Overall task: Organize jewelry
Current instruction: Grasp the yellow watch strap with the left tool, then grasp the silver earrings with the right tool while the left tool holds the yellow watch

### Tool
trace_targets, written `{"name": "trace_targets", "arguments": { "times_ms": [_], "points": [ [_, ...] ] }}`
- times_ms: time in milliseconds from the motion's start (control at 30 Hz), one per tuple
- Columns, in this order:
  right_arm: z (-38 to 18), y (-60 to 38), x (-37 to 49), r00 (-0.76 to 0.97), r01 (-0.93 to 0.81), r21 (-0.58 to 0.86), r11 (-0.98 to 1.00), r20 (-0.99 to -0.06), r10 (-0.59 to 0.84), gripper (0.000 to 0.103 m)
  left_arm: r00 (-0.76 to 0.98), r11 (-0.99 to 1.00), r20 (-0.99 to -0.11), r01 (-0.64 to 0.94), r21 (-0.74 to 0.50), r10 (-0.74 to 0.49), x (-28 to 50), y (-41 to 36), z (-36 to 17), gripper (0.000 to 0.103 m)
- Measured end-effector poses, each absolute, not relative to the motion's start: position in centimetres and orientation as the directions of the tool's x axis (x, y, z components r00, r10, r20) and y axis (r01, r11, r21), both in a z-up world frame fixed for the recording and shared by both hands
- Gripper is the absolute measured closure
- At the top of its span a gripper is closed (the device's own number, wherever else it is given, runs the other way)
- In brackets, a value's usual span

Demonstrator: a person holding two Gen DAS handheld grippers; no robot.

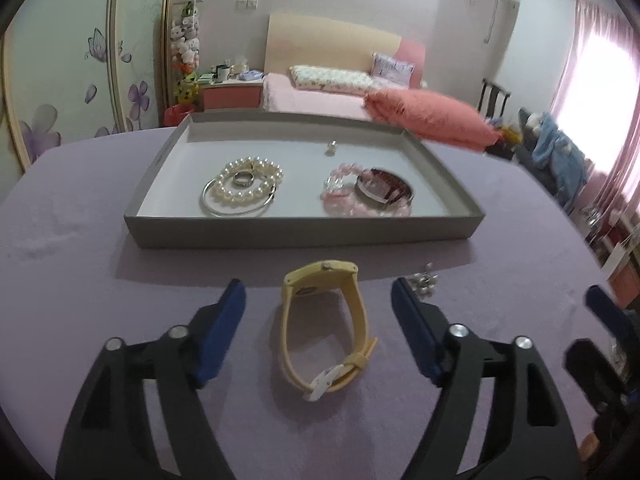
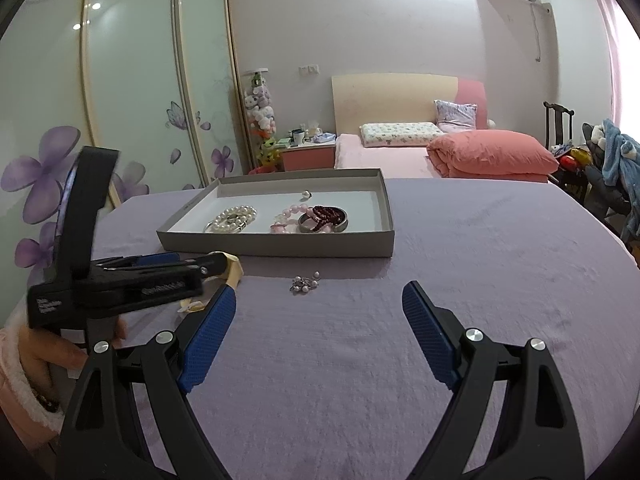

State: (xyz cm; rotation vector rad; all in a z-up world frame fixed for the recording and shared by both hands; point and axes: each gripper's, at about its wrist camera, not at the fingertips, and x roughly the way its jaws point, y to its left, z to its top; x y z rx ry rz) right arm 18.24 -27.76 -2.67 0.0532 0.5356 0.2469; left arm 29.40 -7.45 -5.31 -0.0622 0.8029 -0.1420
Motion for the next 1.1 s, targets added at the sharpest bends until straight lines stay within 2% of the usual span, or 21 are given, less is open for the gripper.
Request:
{"name": "trace_targets", "arguments": {
  "times_ms": [100, 133, 200, 267, 400, 600, 1000, 1033, 1100],
  "points": [
    [-2.6, -27.8, 18.2, 0.831, -0.220, 0.115, 0.969, -0.498, 0.247, 0.018, 0.653, 0.993, -0.748, 0.089, -0.081, -0.120, 30.2, -7.8, -6.5, 0.028],
    [-2.6, -27.8, 18.3, 0.831, -0.219, 0.114, 0.969, -0.498, 0.247, 0.018, 0.641, 0.993, -0.758, 0.090, -0.077, -0.117, 30.4, -7.8, -6.9, 0.042],
    [-2.6, -27.8, 18.3, 0.831, -0.218, 0.116, 0.969, -0.499, 0.246, 0.018, 0.624, 0.986, -0.763, 0.114, -0.119, -0.165, 30.6, -7.6, -7.4, 0.060],
    [-2.7, -27.7, 18.4, 0.830, -0.216, 0.117, 0.969, -0.501, 0.245, 0.018, 0.636, 0.987, -0.754, 0.105, -0.126, -0.164, 30.3, -7.1, -7.0, 0.064],
    [-2.8, -27.6, 18.8, 0.825, -0.216, 0.125, 0.968, -0.508, 0.250, 0.018, 0.675, 0.982, -0.715, 0.088, -0.169, -0.184, 29.3, -5.3, -5.8, 0.064],
    [-3.0, -27.1, 19.4, 0.815, -0.226, 0.129, 0.966, -0.518, 0.260, 0.018, 0.723, 0.980, -0.674, 0.021, -0.198, -0.152, 27.9, -1.6, -4.3, 0.064],
    [-3.4, -25.5, 20.4, 0.794, -0.240, 0.111, 0.964, -0.549, 0.261, 0.018, 0.759, 0.970, -0.643, -0.062, -0.234, -0.107, 28.0, 2.5, -4.0, 0.064],
    [-3.5, -25.4, 20.5, 0.791, -0.241, 0.109, 0.964, -0.553, 0.261, 0.019, 0.761, 0.970, -0.640, -0.063, -0.235, -0.105, 28.1, 2.6, -4.0, 0.064],
    [-3.7, -25.0, 21.0, 0.780, -0.248, 0.095, 0.964, -0.571, 0.257, 0.029, 0.771, 0.970, -0.629, -0.068, -0.235, -0.098, 28.0, 2.8, -4.0, 0.064]
  ]
}}
